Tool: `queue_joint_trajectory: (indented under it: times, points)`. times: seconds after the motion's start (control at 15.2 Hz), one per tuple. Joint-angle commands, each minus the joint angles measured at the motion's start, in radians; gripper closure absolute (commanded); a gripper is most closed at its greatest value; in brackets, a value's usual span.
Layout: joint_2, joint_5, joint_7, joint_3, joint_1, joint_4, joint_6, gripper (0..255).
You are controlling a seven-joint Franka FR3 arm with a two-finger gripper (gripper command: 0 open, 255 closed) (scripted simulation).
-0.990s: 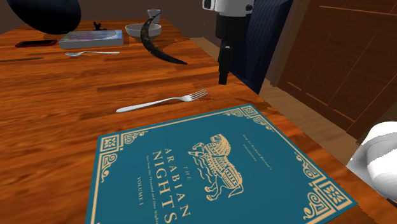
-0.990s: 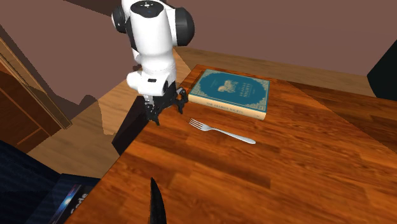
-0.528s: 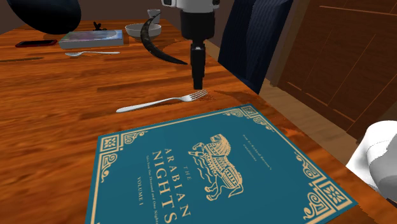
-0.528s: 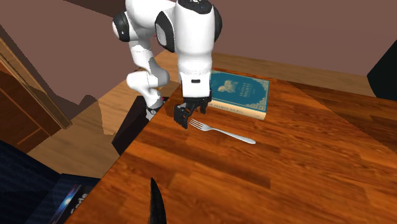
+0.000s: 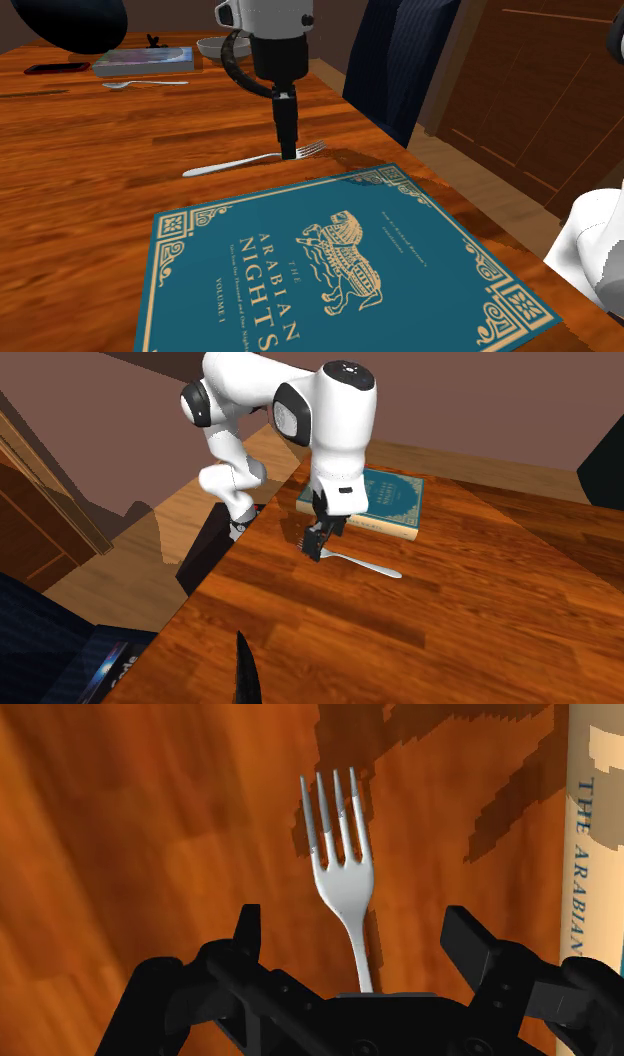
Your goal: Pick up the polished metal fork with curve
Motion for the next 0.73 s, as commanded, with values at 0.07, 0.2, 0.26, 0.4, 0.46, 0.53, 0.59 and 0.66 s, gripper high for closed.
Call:
queue_joint_trajectory:
  times: [0.07, 0.2, 0.26, 0.4, 0.46, 0.53, 0.59, 0.66]
  points:
    - [-0.009, 0.003, -0.001, -0.001, -0.002, -0.051, 0.043, 0]
    - [-0.011, 0.004, -0.001, -0.001, -0.003, -0.061, 0.051, 0]
    - [-0.009, 0.003, 0.001, -0.001, -0.002, -0.057, 0.049, 255]
    - [-0.009, 0.003, 0.001, 0.000, -0.002, -0.058, 0.050, 255]
    - [-0.010, 0.004, 0.000, -0.001, -0.002, -0.058, 0.050, 255]
    - [-0.010, 0.004, 0.000, -0.001, -0.002, -0.060, 0.051, 255]
    - [-0.009, 0.003, 0.001, -0.001, -0.002, -0.058, 0.050, 255]
    - [-0.010, 0.004, 0.001, 0.000, -0.001, -0.060, 0.051, 255]
